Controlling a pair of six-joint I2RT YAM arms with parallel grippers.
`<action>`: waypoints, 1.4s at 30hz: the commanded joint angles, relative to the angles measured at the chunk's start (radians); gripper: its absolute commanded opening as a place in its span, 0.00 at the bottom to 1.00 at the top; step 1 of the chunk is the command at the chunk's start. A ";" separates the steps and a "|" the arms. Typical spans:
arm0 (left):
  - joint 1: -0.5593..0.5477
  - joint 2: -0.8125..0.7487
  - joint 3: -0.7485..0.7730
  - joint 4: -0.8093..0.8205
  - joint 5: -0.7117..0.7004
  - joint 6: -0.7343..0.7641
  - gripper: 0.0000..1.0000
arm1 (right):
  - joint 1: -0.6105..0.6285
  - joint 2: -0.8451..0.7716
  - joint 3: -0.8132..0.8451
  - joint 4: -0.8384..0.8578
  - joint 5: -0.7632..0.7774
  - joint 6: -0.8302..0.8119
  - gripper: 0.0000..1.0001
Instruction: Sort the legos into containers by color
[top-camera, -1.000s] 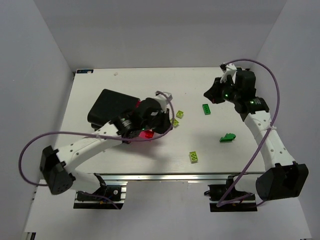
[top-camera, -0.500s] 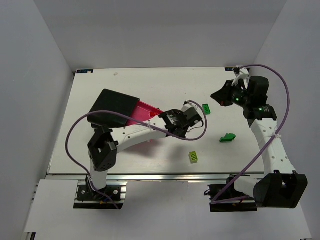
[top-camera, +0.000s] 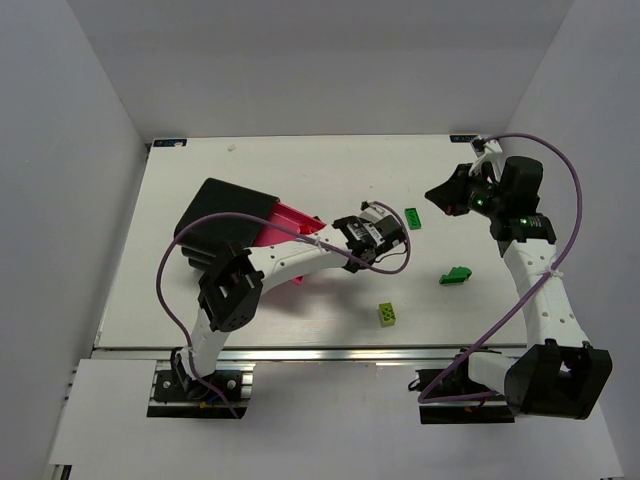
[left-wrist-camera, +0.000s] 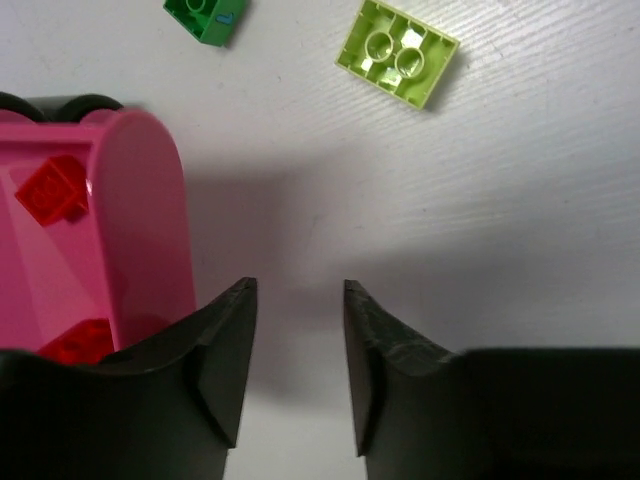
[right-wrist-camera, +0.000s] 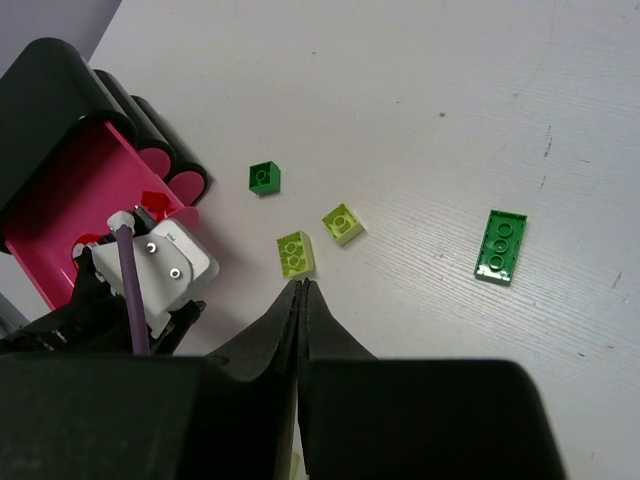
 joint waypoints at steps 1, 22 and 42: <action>0.015 -0.016 0.000 -0.038 -0.051 -0.004 0.53 | -0.009 -0.019 -0.009 0.039 -0.034 -0.011 0.00; 0.087 -0.045 0.001 -0.107 -0.158 -0.023 0.84 | -0.021 -0.017 -0.018 0.041 -0.072 -0.017 0.00; 0.151 -0.169 -0.034 -0.116 -0.221 0.007 0.88 | -0.032 -0.014 -0.019 0.039 -0.077 -0.022 0.00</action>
